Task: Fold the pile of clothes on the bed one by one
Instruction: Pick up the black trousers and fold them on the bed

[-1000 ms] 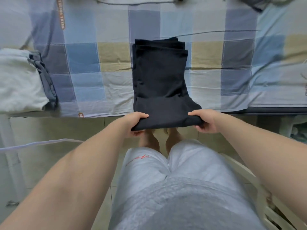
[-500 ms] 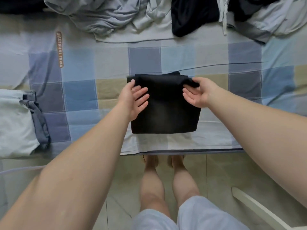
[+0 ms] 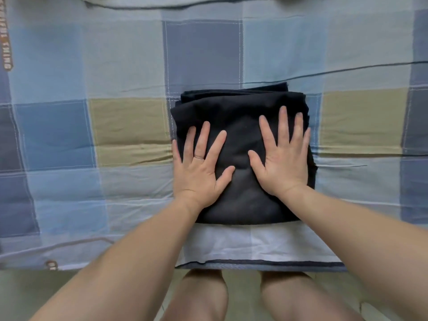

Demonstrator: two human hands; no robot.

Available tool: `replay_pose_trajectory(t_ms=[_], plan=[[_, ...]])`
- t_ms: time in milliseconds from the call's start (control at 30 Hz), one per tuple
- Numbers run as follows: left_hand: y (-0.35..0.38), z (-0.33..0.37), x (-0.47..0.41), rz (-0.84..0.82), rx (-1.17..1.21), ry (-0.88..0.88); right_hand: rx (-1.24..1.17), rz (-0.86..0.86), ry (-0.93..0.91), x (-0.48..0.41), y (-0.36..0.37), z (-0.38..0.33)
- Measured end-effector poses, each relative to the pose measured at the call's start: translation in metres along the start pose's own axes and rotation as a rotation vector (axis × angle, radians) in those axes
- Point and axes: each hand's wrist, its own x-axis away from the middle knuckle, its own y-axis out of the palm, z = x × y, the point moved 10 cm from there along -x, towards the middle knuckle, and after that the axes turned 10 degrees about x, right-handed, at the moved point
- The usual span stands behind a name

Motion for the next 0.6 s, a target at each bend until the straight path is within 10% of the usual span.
replay_pose_trajectory(t_ms=[367, 600], plan=[[-0.046, 0.01, 0.006, -0.039, 0.027, -0.096, -0.213, -0.194, -0.014, 0.018, -0.026, 0.021], [-0.045, -0.043, 0.032, 0.177, 0.769, -0.728, -0.785, -0.251, 0.506, 0.024, -0.016, 0.079]])
